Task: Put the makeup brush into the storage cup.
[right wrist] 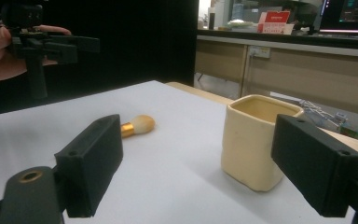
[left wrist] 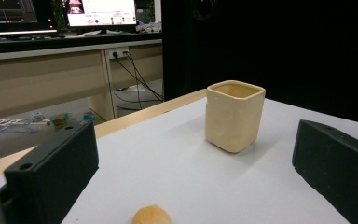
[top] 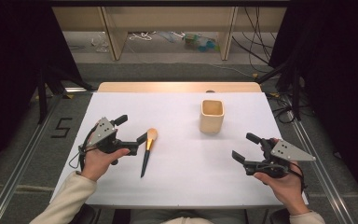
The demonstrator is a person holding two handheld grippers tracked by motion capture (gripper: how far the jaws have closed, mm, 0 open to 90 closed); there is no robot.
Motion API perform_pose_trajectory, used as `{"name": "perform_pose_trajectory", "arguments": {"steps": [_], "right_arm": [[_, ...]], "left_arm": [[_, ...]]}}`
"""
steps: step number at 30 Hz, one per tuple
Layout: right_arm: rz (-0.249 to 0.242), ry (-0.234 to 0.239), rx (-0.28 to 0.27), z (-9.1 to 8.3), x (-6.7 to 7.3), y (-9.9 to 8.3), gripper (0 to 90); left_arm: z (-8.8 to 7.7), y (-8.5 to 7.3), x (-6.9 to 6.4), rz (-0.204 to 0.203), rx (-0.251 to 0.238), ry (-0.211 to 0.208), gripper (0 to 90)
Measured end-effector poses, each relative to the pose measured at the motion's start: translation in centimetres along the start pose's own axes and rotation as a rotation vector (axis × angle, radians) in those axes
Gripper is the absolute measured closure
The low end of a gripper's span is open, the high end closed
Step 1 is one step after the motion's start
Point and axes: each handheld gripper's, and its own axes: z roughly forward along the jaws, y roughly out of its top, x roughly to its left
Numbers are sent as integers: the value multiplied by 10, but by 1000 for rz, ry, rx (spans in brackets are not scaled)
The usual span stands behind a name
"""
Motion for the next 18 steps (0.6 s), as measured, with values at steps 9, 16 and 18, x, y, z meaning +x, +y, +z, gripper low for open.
{"name": "perform_pose_trajectory", "arguments": {"steps": [9,16,18], "right_arm": [[-9,-9,24,0,0,0,180],[-17,-13,30,0,-1,0,181],[-13,-12,33,-1,0,0,181]], "left_arm": [[9,1,1,5,-2,20,0],[17,3,1,13,2,29,0],[20,4,2,19,3,36,0]]}}
